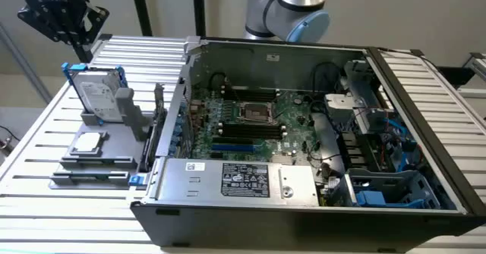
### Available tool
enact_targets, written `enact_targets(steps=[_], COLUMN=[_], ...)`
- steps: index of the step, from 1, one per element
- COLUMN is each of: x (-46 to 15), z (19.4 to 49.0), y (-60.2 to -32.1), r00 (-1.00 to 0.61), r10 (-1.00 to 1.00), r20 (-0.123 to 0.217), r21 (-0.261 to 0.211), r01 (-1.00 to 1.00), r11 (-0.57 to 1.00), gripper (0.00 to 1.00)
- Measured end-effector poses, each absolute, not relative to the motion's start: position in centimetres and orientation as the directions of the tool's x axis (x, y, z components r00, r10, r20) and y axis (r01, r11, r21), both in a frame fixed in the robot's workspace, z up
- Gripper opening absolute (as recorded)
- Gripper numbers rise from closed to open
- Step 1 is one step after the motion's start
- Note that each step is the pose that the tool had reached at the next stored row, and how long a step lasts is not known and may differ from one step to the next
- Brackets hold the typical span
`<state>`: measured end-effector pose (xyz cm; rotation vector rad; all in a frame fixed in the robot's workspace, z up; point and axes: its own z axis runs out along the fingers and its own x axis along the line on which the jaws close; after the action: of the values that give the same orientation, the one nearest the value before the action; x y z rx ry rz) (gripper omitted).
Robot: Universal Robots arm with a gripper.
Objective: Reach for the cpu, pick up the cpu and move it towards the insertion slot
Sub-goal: 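Pick up the cpu and move it towards the insertion slot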
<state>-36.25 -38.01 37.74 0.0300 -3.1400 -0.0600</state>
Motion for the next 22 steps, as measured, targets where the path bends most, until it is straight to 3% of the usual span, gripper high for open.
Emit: enact_targets(steps=[14,22], x=[-36.3,-37.2], z=[37.7,37.4], y=[-38.1,-40.0], r00=[-1.000,-1.000], r10=[-0.019,-0.019], r20=[0.001,0.001], r21=[0.038,0.038], r01=[-0.019,-0.019], r11=[0.999,0.999], gripper=[0.11,0.11])
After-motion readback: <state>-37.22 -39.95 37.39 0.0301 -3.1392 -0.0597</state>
